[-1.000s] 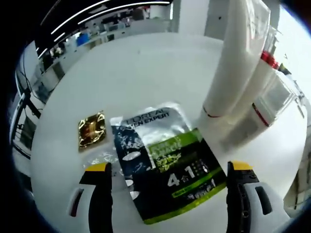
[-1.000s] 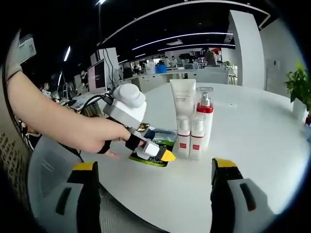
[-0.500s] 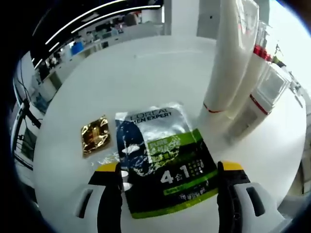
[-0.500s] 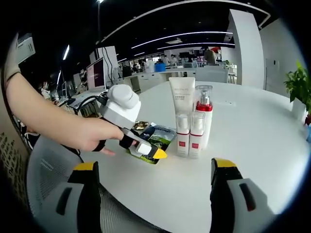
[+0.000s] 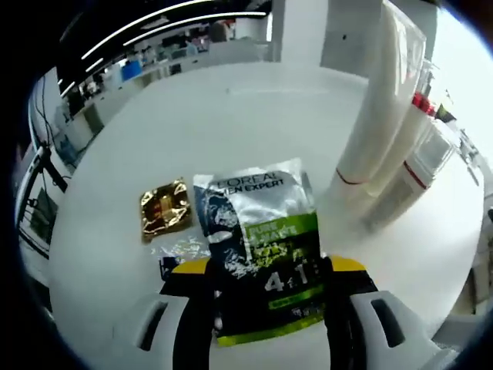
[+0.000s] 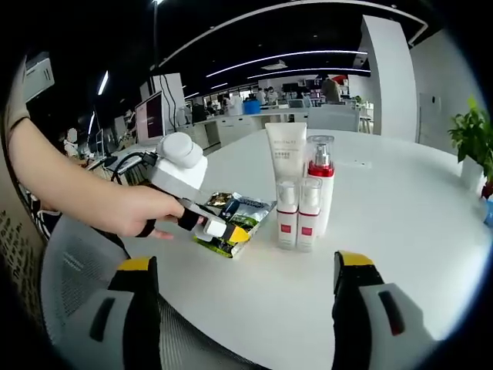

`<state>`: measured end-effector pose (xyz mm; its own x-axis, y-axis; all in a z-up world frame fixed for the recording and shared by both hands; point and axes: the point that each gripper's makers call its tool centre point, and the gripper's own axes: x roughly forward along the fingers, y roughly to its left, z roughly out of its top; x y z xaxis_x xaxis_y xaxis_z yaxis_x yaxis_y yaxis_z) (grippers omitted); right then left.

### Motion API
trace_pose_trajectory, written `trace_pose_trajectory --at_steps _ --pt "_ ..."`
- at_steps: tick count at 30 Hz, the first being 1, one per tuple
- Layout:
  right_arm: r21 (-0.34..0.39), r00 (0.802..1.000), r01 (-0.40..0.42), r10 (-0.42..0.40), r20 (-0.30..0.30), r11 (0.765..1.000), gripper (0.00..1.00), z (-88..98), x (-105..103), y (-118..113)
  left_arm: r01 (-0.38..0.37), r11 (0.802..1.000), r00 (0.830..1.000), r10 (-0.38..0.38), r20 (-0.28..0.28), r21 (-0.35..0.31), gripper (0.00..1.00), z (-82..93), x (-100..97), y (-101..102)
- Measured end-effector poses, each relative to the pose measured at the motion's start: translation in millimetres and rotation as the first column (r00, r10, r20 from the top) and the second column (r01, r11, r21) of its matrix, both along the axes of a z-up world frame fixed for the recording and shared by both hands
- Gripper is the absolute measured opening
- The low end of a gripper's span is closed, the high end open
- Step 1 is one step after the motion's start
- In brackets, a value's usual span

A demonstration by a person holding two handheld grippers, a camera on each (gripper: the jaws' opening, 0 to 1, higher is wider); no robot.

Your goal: Arrange the skincare products in the storage area until every visible bottle or jar stands upright without overlapping.

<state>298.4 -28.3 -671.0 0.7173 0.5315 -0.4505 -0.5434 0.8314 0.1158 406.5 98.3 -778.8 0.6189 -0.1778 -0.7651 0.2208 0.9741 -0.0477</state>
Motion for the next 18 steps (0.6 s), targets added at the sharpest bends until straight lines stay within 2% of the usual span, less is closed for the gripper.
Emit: trace_pose_trajectory --at_steps 4,6,7,8,15,18 --pt "-0.001 1.0 0.003 -0.003 0.0 1.0 0.94 -0.1 0.3 -0.5 0.005 1.0 1.0 -0.005 0.01 0.023 0.56 -1.3 0.1 -2.2" --pt "-0.002 1.0 0.006 -0.006 0.0 1.0 0.94 -0.1 0.5 -1.1 0.025 0.999 1.0 -0.026 0.014 0.048 0.58 -2.9 0.0 -4.0" --pt "-0.002 1.0 0.007 -0.007 0.0 1.0 0.94 -0.2 0.6 -1.3 0.067 0.995 0.998 -0.068 0.005 0.077 0.58 -3.6 -2.2 -4.2" --pt "-0.002 1.0 0.009 -0.009 -0.001 1.0 0.94 -0.3 0.8 -1.7 0.045 0.997 0.999 -0.046 0.022 0.063 0.57 -1.1 0.0 -4.2" --pt "-0.007 1.0 0.013 -0.013 -0.001 1.0 0.94 -0.9 1.1 -2.7 0.038 0.998 0.999 -0.039 0.032 0.05 0.55 -2.7 0.1 -3.8" --pt "-0.008 1.0 0.015 -0.015 -0.002 1.0 0.93 -1.2 1.0 -3.2 0.032 0.999 0.999 -0.033 0.033 0.035 0.48 -3.2 -1.9 -5.5"
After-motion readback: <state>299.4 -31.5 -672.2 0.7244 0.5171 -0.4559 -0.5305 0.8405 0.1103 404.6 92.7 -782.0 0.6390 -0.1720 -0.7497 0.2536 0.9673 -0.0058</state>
